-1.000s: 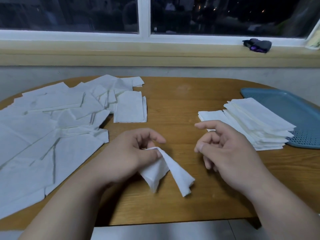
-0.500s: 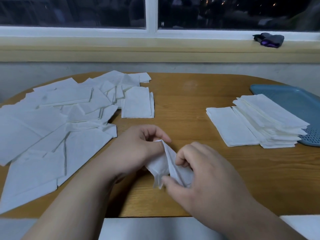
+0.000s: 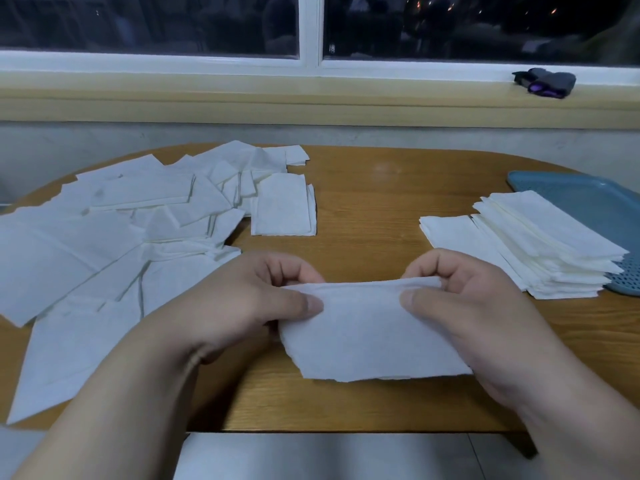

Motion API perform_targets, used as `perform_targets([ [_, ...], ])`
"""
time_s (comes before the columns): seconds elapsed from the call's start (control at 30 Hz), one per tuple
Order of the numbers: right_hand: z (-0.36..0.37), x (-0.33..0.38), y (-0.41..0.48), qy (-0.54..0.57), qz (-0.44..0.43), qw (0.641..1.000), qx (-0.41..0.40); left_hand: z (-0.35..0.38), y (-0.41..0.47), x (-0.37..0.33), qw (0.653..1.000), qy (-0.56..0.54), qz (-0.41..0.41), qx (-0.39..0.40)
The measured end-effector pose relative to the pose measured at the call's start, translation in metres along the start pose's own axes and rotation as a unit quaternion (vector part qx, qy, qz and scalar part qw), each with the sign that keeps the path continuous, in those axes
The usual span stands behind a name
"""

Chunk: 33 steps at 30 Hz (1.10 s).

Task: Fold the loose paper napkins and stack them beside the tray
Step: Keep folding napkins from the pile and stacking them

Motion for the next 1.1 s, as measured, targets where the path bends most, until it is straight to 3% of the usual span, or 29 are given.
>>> perform_targets([
  [0.1, 0.003, -0.008, 0.004, -0.050, 0.009, 0.999, 0.008, -0.002, 0.001, 0.006, 0.999, 0.049, -0.016, -0.009],
  [0.2, 0.005, -0.018, 0.007, -0.210, 0.006, 0.978, 0.001, -0.004, 0.004, 0.012, 0.986, 0.159, -0.037, -0.030],
  [0.3, 0.012, -0.022, 0.007, -0.316, -0.009, 0.949, 0.009, -0.006, 0.004, 0.016, 0.952, 0.298, -0.046, -0.056],
  [0.47, 0.015, -0.020, 0.006, -0.411, -0.054, 0.910, 0.009, -0.005, 0.003, 0.016, 0.904, 0.422, -0.040, -0.058],
  [0.77, 0.009, -0.011, 0.011, -0.420, -0.074, 0.904, -0.038, -0.024, -0.001, 0.014, 0.895, 0.429, -0.040, -0.116],
  [1.1, 0.056, 0.034, 0.081, -0.379, -0.088, 0.921, -0.014, -0.062, 0.000, 0.013, 0.909, 0.356, -0.026, -0.215],
])
Point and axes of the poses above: each hand's wrist, its own y-axis towards the middle knuckle, its own z-axis out of the palm, x = y × z, the point moved 6 cm from there along y, towards the middle knuckle, and after that the axes turned 10 degrees about -y, right-handed, at the moved point
